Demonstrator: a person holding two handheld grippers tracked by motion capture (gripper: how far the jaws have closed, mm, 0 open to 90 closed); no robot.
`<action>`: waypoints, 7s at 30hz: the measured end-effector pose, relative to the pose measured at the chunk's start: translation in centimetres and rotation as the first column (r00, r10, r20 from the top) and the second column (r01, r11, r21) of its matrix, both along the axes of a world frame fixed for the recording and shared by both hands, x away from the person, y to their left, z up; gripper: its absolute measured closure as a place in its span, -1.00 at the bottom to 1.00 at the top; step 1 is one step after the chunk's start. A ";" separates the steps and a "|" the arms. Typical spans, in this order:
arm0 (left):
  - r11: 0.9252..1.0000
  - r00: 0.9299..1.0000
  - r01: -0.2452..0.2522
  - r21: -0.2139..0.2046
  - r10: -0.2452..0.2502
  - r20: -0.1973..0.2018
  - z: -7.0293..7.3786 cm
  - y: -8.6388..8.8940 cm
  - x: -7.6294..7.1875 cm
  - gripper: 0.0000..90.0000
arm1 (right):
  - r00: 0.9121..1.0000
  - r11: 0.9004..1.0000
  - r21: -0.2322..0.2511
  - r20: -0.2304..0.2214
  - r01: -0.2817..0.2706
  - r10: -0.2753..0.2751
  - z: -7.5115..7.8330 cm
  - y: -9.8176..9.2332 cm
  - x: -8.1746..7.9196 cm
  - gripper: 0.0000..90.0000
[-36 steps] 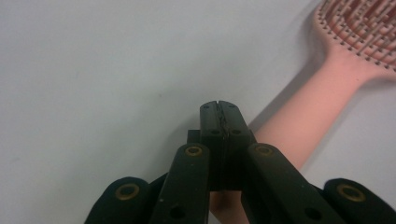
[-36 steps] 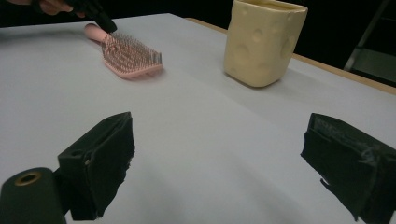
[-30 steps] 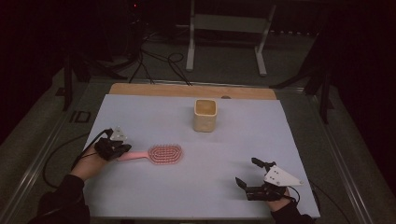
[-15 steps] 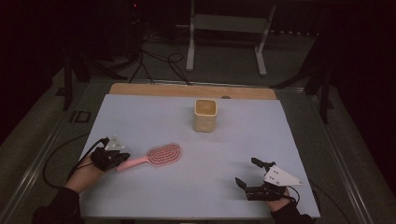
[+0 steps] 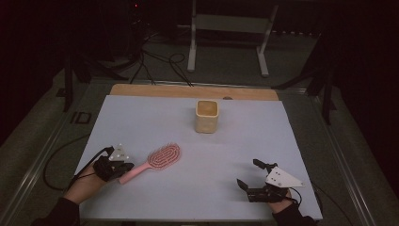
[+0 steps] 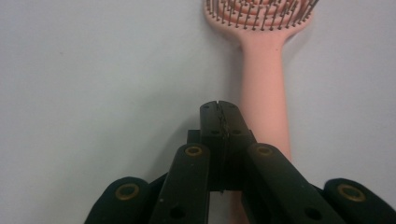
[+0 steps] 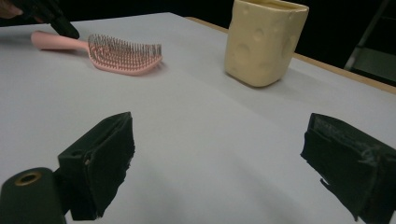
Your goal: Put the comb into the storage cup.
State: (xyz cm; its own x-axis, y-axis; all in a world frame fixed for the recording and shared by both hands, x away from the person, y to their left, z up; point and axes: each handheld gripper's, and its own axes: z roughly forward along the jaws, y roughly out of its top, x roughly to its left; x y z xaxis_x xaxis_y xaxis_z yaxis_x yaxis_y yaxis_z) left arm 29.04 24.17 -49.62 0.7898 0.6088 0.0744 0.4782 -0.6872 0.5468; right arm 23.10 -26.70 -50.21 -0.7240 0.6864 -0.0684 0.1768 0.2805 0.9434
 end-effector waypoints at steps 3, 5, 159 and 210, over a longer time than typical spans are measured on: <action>1.000 1.000 0.011 0.005 -0.011 -0.007 0.1 -0.2 -0.5 1.00 | 1.000 1.000 -0.004 0.004 -0.003 0.003 0.0 0.0 0.0 -0.80; 1.000 1.000 0.005 0.004 -0.005 -0.003 0.0 -0.3 -0.7 1.00 | 1.000 1.000 0.000 0.001 0.000 0.000 0.0 0.0 0.0 -0.80; 0.989 0.960 -0.148 0.002 0.144 -0.241 3.6 -7.6 2.1 0.56 | 1.000 1.000 -0.002 -0.003 -0.012 0.012 0.0 0.2 0.2 -0.80; 0.939 0.990 -0.050 -0.340 0.092 0.109 12.2 -12.8 3.6 0.56 | 1.000 1.000 -0.001 0.002 -0.014 0.014 0.0 0.3 0.2 -0.80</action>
